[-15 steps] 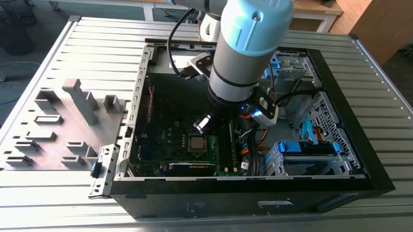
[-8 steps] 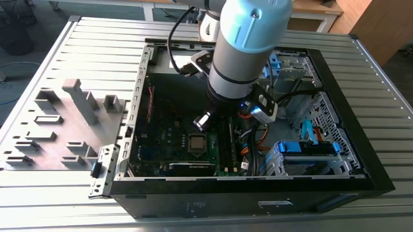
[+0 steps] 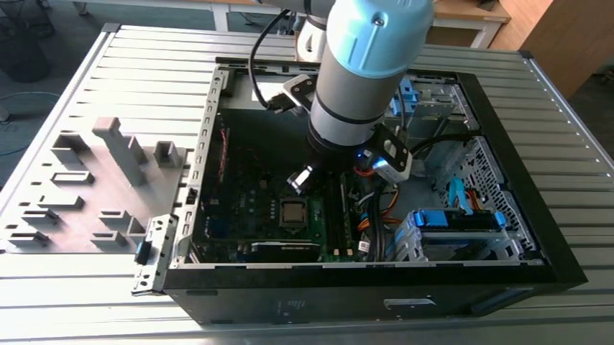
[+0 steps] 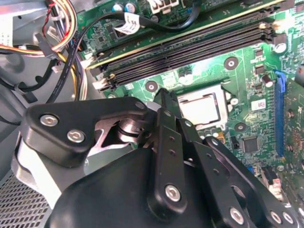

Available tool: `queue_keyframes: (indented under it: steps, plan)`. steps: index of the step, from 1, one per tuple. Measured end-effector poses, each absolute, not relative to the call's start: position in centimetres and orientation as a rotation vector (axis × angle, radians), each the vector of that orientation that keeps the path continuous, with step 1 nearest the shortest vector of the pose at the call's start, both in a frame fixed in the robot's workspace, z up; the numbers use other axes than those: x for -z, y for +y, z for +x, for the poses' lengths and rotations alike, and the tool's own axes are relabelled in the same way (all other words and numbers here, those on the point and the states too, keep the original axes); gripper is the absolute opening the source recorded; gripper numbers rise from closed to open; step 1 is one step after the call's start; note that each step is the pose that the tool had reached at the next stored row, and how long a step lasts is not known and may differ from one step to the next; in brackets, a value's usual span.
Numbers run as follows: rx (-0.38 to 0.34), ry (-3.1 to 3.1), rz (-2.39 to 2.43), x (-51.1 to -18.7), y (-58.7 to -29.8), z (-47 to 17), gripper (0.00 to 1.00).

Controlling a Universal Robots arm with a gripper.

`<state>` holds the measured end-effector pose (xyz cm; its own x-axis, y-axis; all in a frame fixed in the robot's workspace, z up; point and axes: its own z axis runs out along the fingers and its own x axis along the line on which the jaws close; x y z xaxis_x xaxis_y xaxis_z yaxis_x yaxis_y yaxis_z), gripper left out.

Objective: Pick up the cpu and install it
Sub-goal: 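Close the cpu cover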

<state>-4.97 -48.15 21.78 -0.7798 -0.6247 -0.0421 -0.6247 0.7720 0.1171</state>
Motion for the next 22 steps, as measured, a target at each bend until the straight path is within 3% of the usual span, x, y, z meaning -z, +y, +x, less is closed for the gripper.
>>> queue_keyframes:
  steps: [22]
  plan:
    - [-0.212,2.948,-1.040,-21.8,-48.2,-7.2,0.11]
